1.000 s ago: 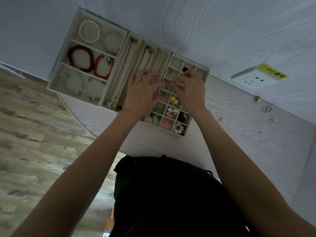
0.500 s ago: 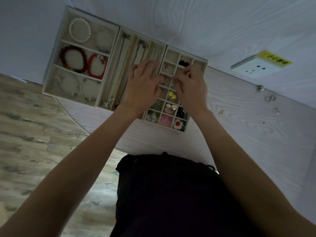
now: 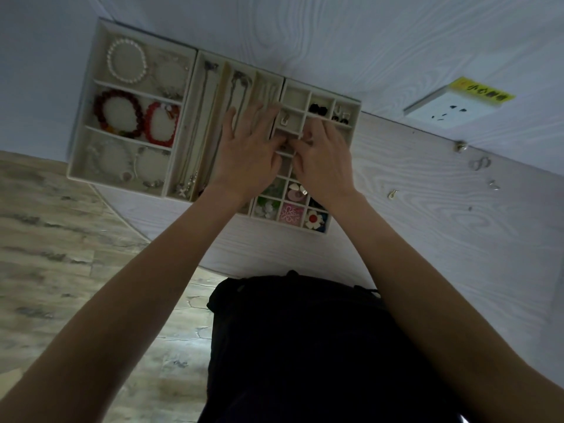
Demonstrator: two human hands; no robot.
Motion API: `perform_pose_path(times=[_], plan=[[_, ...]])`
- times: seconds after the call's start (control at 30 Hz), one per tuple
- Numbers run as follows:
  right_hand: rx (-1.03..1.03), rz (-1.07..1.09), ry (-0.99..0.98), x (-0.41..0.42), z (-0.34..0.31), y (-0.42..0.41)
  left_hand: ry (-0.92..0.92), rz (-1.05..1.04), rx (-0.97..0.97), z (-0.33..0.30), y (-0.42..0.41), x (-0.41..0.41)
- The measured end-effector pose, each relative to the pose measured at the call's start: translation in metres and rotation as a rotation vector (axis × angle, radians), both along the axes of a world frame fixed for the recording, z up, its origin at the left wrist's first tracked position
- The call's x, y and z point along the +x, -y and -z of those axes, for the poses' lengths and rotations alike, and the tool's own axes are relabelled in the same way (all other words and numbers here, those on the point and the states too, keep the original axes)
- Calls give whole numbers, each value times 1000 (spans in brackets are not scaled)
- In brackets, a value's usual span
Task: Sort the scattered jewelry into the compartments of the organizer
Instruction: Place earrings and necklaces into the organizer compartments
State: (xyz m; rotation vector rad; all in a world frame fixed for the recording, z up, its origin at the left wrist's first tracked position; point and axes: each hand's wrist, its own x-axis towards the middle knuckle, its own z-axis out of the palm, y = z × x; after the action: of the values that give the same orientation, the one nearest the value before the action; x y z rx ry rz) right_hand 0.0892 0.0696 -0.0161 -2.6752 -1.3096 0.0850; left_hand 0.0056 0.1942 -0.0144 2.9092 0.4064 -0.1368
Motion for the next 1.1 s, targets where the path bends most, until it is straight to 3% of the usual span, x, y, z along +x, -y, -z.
perform_pose_path(times=[0.8,0.93,1.1], plan=[[106,97,-60,6,-3,-7,-79,32,90,-9,-1,0],[-44,127,-149,13,-8,-20,-92,36,102,-9,0,1],[-221,104,-41,14,-7,-32,-70,36,105,-10,0,3]])
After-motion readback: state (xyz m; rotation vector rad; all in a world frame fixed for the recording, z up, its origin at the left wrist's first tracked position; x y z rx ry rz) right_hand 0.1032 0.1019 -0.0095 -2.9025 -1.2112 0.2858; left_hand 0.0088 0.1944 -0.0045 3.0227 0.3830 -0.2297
